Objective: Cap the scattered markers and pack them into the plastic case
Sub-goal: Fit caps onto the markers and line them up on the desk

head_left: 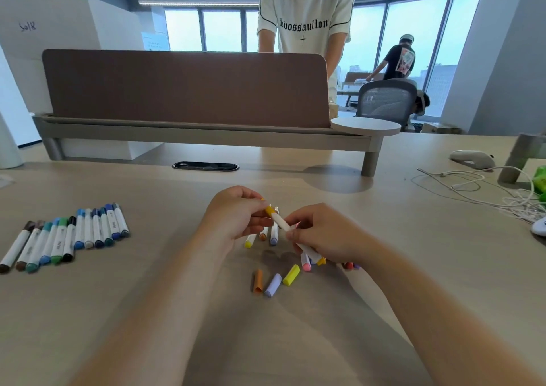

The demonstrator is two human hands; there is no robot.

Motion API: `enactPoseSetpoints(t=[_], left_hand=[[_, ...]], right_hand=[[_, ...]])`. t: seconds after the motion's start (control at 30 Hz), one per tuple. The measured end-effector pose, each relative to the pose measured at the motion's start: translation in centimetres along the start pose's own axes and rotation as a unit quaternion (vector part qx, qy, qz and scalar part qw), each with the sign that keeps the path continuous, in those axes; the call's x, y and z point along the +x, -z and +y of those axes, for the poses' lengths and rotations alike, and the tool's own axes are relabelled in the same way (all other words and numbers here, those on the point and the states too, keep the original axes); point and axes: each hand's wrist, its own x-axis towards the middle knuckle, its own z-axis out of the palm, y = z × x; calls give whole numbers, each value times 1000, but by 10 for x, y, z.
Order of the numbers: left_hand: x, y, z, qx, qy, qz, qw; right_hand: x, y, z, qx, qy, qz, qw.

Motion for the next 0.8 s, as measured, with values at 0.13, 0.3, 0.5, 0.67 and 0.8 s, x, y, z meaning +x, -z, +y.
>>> enactPoseSetpoints(t=[0.13, 0.3, 0.5, 0.67, 0.8], left_hand=[[-5, -6, 0, 25, -24, -3, 999], [-5, -7, -1, 44, -29, -13, 999], [0, 3, 2, 101, -61, 8, 993], [3, 10, 3, 162, -92, 39, 982], [6, 13, 3, 174, -87, 61, 979]], right_hand=[[2, -1, -2, -3, 10, 30, 999], [-2, 0, -7, 28, -9, 55, 998], [15, -11, -10, -24, -88, 114, 989], [34, -7, -19, -87, -177, 121, 973], [39, -5, -25, -132, -176, 67, 973]])
